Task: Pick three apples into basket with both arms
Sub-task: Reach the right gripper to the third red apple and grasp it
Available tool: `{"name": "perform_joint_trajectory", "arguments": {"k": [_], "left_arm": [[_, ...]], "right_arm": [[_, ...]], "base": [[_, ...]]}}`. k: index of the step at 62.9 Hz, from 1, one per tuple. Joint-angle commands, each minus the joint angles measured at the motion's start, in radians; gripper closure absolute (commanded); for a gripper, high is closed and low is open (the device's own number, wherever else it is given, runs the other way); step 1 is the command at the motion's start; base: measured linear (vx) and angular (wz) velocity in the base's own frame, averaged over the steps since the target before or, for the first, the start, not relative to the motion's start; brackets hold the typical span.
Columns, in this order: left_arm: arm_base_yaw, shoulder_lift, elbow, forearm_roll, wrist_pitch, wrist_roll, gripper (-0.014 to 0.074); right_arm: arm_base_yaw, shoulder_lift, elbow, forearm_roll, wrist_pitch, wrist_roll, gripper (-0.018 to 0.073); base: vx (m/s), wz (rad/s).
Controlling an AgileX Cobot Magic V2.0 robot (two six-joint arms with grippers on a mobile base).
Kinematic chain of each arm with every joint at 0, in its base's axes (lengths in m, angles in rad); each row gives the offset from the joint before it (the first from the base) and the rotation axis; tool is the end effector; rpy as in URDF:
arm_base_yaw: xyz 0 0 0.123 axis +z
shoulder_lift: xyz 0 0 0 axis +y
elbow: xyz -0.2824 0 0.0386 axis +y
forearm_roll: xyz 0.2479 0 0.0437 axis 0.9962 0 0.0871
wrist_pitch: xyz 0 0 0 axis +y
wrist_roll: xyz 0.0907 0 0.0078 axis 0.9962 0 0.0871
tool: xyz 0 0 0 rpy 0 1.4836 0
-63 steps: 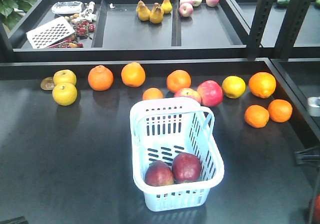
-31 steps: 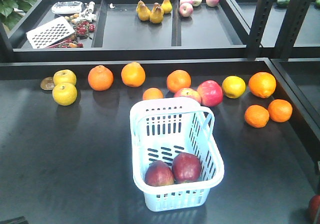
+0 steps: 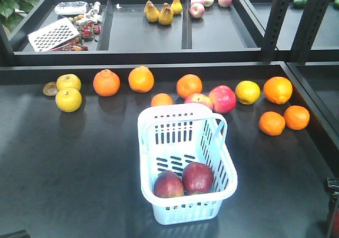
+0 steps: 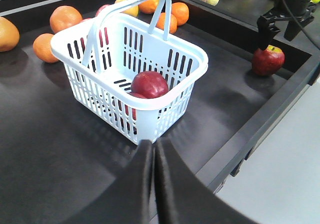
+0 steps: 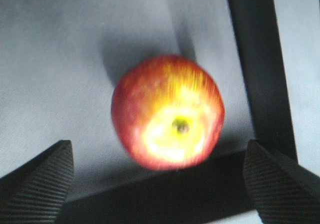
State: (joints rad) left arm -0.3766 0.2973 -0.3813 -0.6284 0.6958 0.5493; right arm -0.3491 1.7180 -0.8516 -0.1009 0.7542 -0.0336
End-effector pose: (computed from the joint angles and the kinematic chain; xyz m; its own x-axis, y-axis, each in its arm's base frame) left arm 0.0445 -0.0546 0.2723 -0.3546 0.1806 -0.9174 0.6751 0.7283 -0.1176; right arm 0.2581 -0.1006 0.1453 -0.9703 0.2396 -0.0323 0.2413 0.9677 -0.0728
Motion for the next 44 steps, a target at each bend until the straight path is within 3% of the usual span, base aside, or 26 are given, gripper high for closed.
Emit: {"name": "perform_joint_trajectory", "arguments": {"k": [1,30,35,44], "left_arm": [[-0.001,0.008,-0.023,-0.031,-0.049,-0.005,0.0603],[-0.001,0.008,-0.023,-0.031,-0.049,-0.005,0.0603],[-0.001,0.008,-0.023,-0.031,-0.049,-0.005,0.0603],[-0.001,0.008,-0.023,-0.031,-0.049,-0.005,0.0603]], "right_arm": [[-0.008,-0.001,-0.024,-0.034,-0.032,0.004,-0.0084],[-0.008,0.164,-0.024,-0.053,-0.096,0.021,-0.0039],[-0.008,0.168,-0.024,-0.045,-0.086,0.021,0.0019],[-0.008,0.153,-0.024,-0.015,-0.077,0.021,0.0225]], "base": [[0.00,0.00],[0.00,0.00],[0.00,0.00],[0.00,0.00]]}}
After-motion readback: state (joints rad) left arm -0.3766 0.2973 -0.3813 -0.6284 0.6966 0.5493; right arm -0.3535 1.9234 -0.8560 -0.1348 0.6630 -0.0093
